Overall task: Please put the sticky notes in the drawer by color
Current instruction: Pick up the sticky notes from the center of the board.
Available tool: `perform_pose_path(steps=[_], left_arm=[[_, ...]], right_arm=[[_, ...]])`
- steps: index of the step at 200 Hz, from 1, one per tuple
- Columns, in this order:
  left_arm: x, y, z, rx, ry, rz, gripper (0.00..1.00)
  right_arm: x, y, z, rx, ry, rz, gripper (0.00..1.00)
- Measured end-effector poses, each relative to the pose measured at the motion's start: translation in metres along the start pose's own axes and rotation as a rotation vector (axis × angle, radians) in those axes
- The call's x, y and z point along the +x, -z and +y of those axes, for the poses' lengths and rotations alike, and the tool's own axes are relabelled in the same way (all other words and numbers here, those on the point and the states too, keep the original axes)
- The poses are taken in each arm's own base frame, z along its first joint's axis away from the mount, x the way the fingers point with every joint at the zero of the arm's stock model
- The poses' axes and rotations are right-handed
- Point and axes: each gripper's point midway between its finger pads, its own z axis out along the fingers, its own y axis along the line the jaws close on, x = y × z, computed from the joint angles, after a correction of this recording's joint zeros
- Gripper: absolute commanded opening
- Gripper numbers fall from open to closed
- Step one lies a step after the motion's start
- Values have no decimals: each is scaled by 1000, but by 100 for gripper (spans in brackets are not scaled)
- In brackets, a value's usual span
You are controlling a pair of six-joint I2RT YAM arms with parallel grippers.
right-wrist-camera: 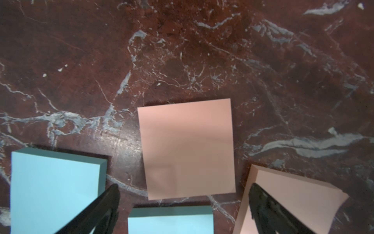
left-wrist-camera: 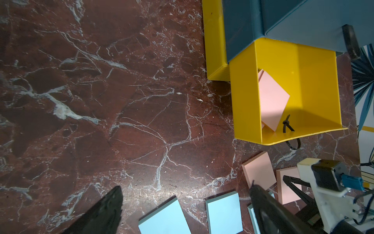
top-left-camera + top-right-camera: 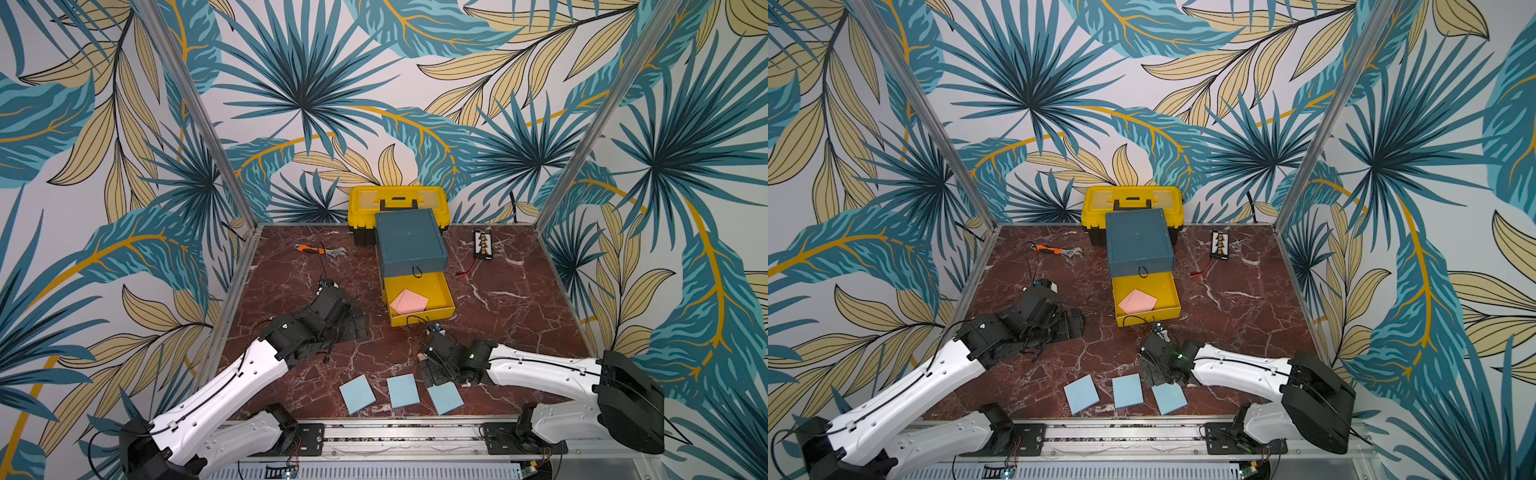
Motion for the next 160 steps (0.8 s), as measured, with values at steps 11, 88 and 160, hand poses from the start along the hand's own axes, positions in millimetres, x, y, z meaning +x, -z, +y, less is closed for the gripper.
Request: perform_pose_path(steps=[11,88,160], left_arm=[[1,-2,3,-6,6,3,100],[1,-4,8,-13,18,10,100],[4,-5,3,16,9,32,100]], right_arm=[[-1,-3,2,3,12,6,100],[-2,-17,7,21,38,30,99],[-5,-21,5,56,67,33,100]])
